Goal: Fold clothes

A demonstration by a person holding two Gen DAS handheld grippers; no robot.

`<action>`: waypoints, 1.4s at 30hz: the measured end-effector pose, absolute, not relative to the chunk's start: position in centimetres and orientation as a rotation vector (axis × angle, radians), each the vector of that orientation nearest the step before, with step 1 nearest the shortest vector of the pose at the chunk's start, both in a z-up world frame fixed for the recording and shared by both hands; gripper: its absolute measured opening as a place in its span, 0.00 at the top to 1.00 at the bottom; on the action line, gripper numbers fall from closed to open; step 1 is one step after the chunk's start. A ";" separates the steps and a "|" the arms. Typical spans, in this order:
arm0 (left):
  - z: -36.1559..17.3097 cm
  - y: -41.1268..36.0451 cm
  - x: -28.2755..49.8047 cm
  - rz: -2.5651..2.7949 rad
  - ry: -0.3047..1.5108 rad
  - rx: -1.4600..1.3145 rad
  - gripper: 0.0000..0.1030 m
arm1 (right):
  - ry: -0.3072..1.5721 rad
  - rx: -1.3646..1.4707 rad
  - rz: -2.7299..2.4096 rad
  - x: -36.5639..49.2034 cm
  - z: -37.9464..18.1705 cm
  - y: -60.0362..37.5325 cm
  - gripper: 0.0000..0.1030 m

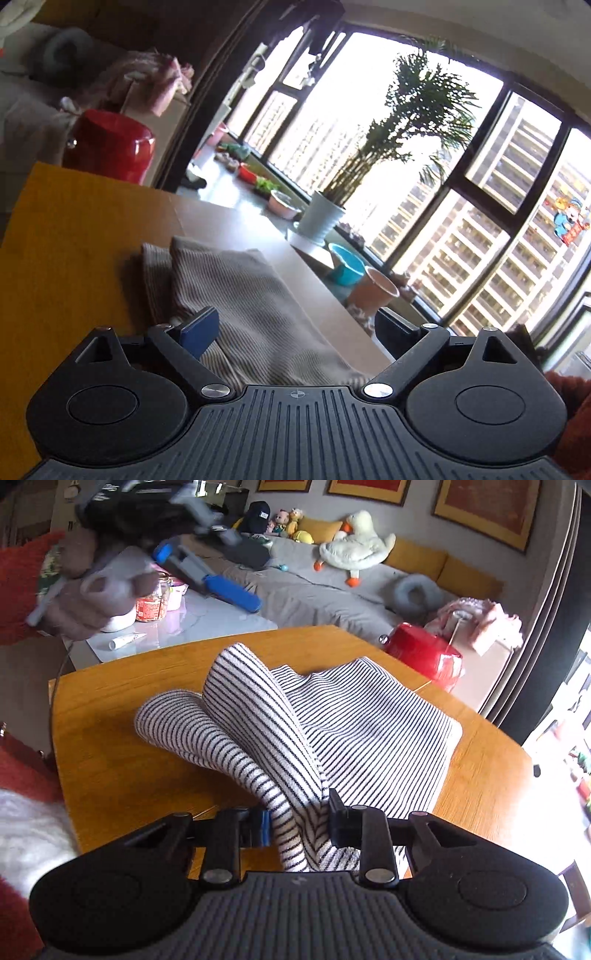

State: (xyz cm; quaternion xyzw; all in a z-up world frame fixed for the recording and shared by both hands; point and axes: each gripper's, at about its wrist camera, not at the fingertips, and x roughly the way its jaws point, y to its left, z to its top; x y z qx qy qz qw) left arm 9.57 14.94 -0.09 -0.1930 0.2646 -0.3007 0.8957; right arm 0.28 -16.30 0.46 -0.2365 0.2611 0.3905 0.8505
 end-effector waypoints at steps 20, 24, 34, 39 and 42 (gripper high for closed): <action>-8.0 12.1 16.9 -0.709 0.779 -0.419 0.48 | 0.683 -0.379 0.918 13.0 9.4 -16.5 0.73; -8.4 12.9 17.6 -0.731 0.797 -0.487 0.49 | 0.834 -0.243 0.916 19.0 4.2 -16.5 0.70; -4.6 16.3 15.6 -0.559 0.652 -0.442 0.29 | 0.866 -0.116 0.939 21.5 0.3 -17.7 0.55; 0.9 13.6 13.6 -0.653 0.465 -0.330 0.24 | 0.884 -0.022 0.936 22.6 -0.8 -18.7 0.44; 2.2 9.0 13.4 -0.783 0.447 -0.233 0.18 | 0.870 -0.012 0.931 22.4 -0.9 -18.9 0.44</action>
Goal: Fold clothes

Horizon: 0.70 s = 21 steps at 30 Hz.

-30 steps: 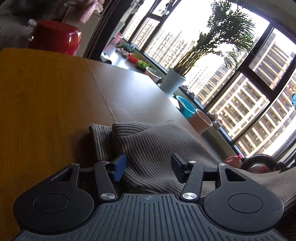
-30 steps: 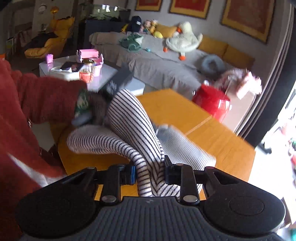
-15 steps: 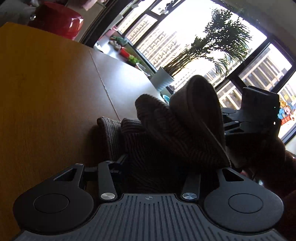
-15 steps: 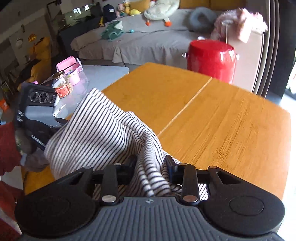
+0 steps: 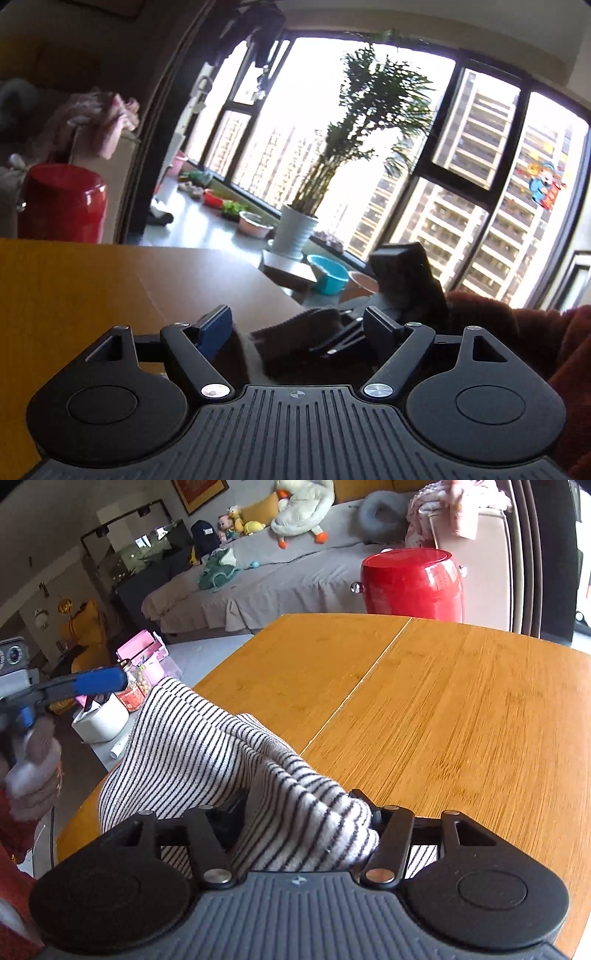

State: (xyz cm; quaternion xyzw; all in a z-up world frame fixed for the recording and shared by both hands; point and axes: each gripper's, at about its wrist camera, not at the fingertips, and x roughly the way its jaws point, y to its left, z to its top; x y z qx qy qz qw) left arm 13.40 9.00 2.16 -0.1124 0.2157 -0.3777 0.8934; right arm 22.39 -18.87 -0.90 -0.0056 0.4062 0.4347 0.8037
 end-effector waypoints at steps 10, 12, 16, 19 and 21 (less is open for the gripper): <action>-3.3 4.4 17.4 -0.695 0.641 -0.129 0.17 | 0.612 -0.151 0.686 18.4 3.9 -21.6 0.04; -3.4 4.3 17.3 -0.697 0.644 -0.119 0.14 | 0.507 -0.119 0.683 17.0 5.5 -22.3 0.00; -3.6 4.3 17.1 -0.697 0.646 -0.101 0.09 | 0.452 0.152 0.830 16.3 7.1 -23.5 0.00; -3.6 4.5 17.0 -0.695 0.646 -0.102 0.09 | 0.565 0.336 0.907 18.1 5.0 -23.4 0.00; -3.7 4.6 16.9 -0.694 0.647 -0.104 0.09 | 0.681 0.344 0.827 19.5 2.1 -22.3 0.00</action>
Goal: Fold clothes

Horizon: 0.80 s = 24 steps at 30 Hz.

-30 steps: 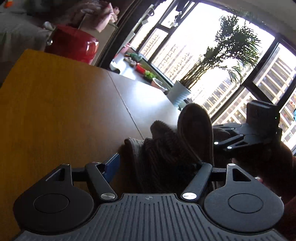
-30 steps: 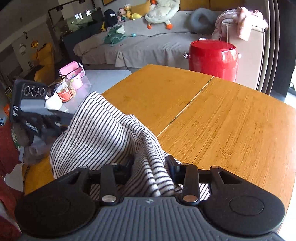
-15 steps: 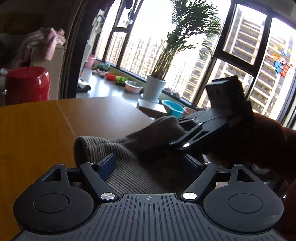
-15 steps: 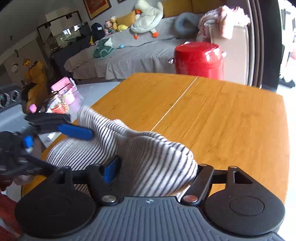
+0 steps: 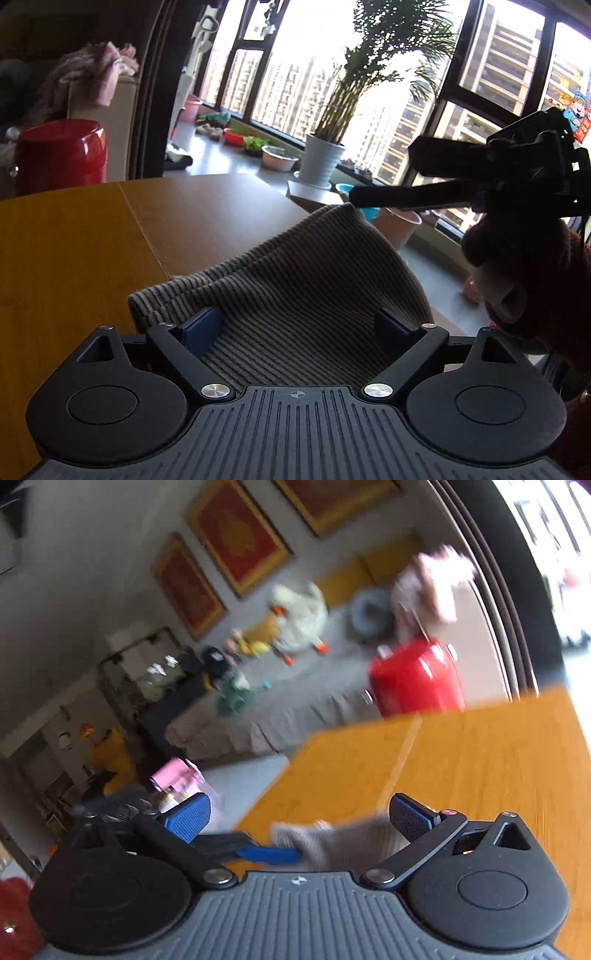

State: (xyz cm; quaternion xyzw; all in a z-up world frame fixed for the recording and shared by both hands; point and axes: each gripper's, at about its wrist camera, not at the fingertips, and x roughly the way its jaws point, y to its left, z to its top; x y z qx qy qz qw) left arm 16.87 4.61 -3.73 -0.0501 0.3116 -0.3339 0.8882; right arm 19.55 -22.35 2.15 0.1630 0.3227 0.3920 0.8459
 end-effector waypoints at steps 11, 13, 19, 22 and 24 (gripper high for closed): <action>-3.6 6.1 16.5 -0.698 0.622 -0.131 0.09 | 0.688 0.264 0.690 19.7 -2.9 -21.2 0.00; -2.7 6.2 16.1 -0.710 0.586 -0.133 0.08 | 0.676 0.294 0.699 19.6 -3.2 -21.8 0.00; -2.3 5.9 17.4 -0.697 0.597 -0.121 0.08 | 0.654 0.390 0.709 19.4 -3.9 -23.1 0.00; -4.3 5.5 18.9 -0.676 0.662 -0.121 0.08 | 0.687 0.455 0.723 19.5 -3.9 -23.8 0.00; -4.9 5.5 19.2 -0.669 0.668 -0.110 0.08 | 0.711 0.449 0.746 19.4 -3.4 -24.2 0.00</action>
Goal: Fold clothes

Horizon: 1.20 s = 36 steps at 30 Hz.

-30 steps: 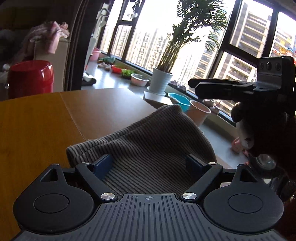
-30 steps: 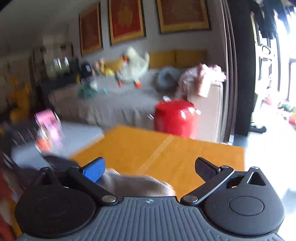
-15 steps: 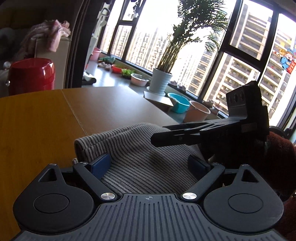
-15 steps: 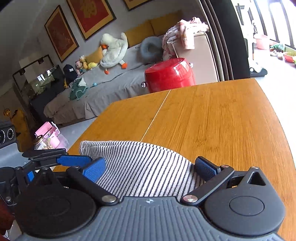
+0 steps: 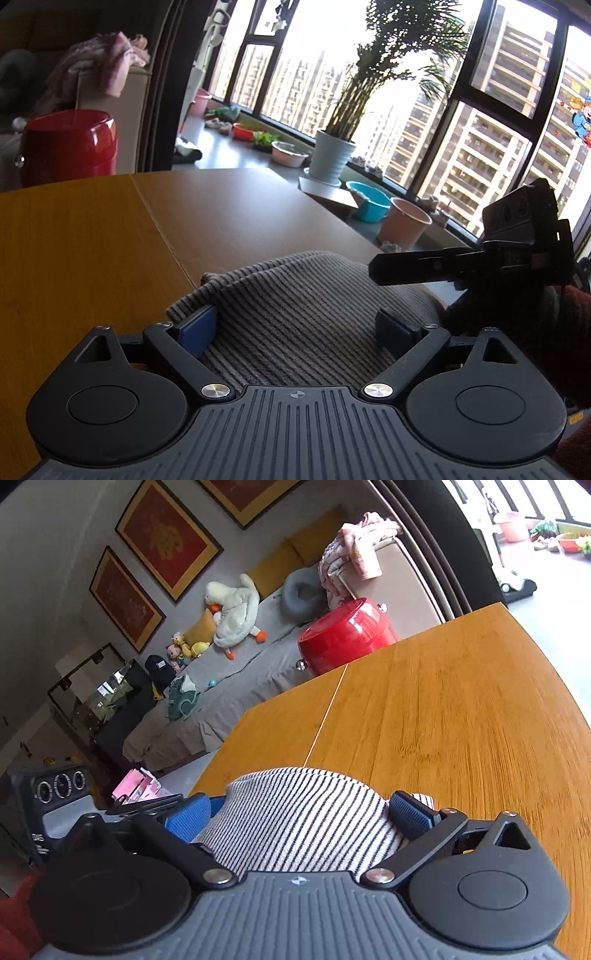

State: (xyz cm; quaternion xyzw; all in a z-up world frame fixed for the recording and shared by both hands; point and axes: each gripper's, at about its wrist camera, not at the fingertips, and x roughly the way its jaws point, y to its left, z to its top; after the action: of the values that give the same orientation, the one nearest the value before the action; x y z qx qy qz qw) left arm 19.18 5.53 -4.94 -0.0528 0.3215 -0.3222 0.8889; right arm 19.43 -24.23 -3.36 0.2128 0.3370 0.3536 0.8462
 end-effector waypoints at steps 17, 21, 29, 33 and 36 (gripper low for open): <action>-5.8 6.8 18.8 -0.644 0.701 -0.148 0.05 | 0.738 0.016 0.509 12.6 -3.6 -23.3 0.00; -5.8 7.0 18.8 -0.631 0.717 -0.156 0.04 | 0.760 0.054 0.517 13.0 -3.8 -23.8 0.00; -6.6 7.5 19.3 -0.633 0.768 -0.228 0.01 | 0.554 0.251 0.645 12.0 0.6 -25.6 0.00; -6.5 7.3 19.3 -0.629 0.766 -0.220 0.01 | 0.585 0.531 0.853 14.9 1.3 -25.0 0.00; -6.5 7.4 18.9 -0.622 0.762 -0.220 0.01 | 0.744 0.549 0.853 17.5 -0.8 -22.1 0.00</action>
State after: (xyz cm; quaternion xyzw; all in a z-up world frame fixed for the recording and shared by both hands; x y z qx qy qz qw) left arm 18.93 7.39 -6.46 -0.1053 0.3652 -0.2982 0.8756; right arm 17.53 -22.10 -0.83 0.2569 0.3478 0.3991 0.8086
